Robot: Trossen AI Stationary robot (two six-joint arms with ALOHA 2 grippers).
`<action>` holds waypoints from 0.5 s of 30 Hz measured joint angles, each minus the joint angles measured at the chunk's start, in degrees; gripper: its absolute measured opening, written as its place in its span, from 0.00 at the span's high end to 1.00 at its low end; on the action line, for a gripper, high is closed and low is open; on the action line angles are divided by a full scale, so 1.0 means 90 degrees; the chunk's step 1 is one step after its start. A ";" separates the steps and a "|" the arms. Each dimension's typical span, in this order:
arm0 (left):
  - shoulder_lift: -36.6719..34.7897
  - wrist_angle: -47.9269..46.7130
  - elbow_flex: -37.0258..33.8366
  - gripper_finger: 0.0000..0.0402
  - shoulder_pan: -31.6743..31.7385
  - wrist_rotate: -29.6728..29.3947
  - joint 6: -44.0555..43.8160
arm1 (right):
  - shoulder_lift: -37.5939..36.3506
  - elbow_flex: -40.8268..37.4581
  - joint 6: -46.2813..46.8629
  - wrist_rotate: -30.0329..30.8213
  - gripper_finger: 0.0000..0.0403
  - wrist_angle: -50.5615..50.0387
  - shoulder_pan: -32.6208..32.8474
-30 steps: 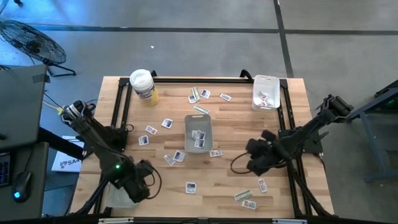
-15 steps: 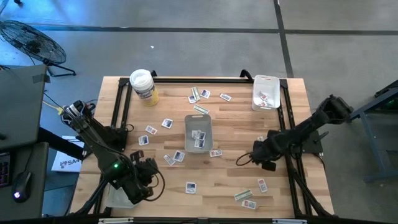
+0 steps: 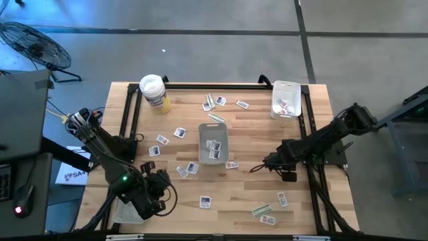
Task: Pick & Place First Aid Supplies
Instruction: Put the green pad into the bottom gray bin
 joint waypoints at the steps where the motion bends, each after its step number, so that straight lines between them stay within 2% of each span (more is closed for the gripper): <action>1: 0.0000 -0.0001 0.0000 0.79 0.0000 -0.0001 -0.0001 | 0.0002 -0.0034 -0.0002 -0.0014 0.80 0.0049 0.0002; 15: 0.0000 -0.0002 -0.0006 0.79 0.0000 -0.0314 -0.0001 | -0.0007 -0.0116 0.0054 0.0114 0.81 0.0277 0.0012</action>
